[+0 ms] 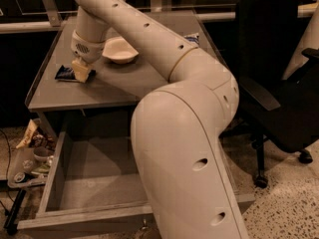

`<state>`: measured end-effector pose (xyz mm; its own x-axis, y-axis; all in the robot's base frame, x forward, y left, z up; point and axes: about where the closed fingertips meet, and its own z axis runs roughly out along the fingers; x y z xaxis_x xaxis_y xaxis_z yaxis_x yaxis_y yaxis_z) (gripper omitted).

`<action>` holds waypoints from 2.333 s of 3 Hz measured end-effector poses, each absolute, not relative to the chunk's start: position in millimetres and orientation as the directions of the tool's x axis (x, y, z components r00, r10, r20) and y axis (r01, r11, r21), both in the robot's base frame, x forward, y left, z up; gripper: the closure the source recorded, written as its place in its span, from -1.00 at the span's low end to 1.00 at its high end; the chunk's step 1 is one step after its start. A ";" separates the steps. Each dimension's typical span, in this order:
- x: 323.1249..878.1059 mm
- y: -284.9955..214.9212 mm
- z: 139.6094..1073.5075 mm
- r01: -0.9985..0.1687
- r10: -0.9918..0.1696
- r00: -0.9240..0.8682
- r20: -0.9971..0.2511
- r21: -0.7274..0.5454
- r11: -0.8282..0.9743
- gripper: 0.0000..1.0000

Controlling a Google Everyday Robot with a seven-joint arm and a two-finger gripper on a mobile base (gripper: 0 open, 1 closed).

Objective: Place rxbar blueberry into top drawer

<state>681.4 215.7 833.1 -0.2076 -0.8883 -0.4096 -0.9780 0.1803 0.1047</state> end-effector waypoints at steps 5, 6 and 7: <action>567.1 105.7 889.0 -0.956 -0.795 -0.233 -0.560 -0.019 0.293 1.00; 531.7 83.8 887.6 -0.920 -0.759 -0.278 -0.589 -0.064 0.386 1.00; 507.5 70.8 836.8 -0.871 -0.726 -0.370 -0.580 -0.055 0.488 1.00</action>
Offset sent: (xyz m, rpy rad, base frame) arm -0.0618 -0.0700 0.0522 0.0841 -0.0802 -0.0273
